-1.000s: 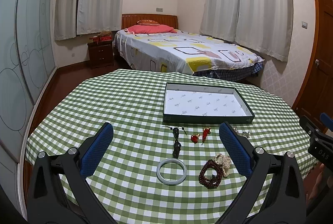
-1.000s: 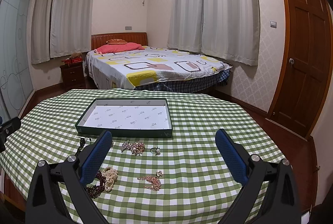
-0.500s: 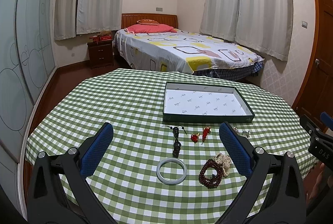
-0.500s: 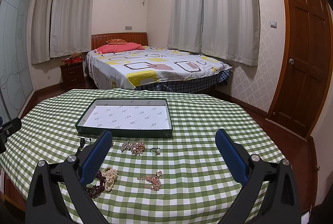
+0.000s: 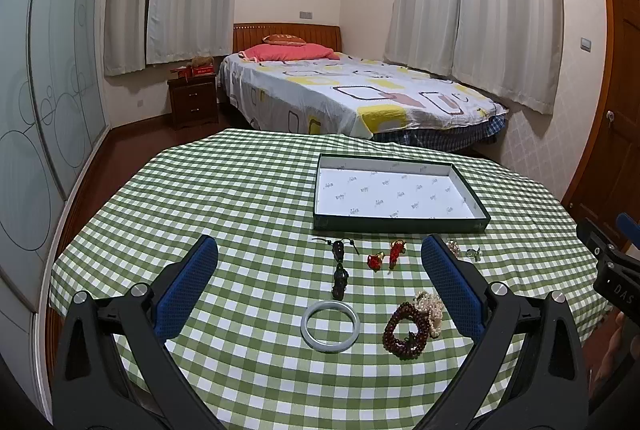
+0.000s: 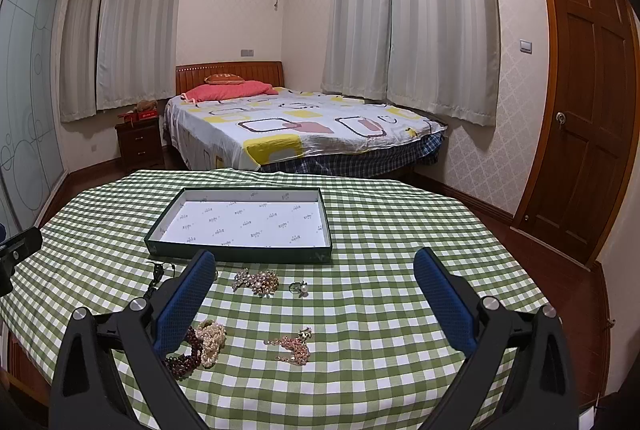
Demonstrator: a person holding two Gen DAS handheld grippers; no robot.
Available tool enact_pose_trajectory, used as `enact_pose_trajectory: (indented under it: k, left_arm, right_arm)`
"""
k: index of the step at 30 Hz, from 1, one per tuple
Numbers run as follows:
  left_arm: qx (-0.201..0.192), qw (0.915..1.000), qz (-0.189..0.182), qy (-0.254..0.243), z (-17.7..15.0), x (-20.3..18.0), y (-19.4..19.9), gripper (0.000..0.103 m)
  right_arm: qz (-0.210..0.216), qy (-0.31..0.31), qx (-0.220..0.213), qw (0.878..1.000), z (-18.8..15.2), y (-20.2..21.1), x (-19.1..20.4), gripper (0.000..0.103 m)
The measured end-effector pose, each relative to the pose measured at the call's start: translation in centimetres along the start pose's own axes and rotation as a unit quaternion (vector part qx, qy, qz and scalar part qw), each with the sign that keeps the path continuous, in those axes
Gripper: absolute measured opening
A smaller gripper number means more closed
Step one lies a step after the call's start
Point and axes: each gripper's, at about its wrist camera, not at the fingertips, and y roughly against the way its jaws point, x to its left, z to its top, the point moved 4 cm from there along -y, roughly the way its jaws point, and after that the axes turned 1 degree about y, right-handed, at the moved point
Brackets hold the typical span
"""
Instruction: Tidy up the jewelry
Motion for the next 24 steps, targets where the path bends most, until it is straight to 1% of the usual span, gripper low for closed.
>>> enact_pose_trajectory:
  k: [15, 20, 24]
  left_arm:
    - [0.004, 1.0, 0.001, 0.001, -0.2, 0.2, -0.6, 0.099]
    - [0.013, 0.9999, 0.01, 0.0, -1.1, 0.8, -2.4, 0.099]
    - [0.023, 0.9997, 0.012, -0.002, -2.2, 1.2, -4.3, 0.099]
  right_arm:
    - [0.0, -0.002, -0.001, 1.0, -0.3, -0.4, -0.3, 0.097]
    - [0.003, -0.003, -0.007, 1.0, -1.4, -1.4, -0.5, 0.097]
    - [0.013, -0.007, -0.002, 1.0, -3.2, -3.1, -0.8, 0.097]
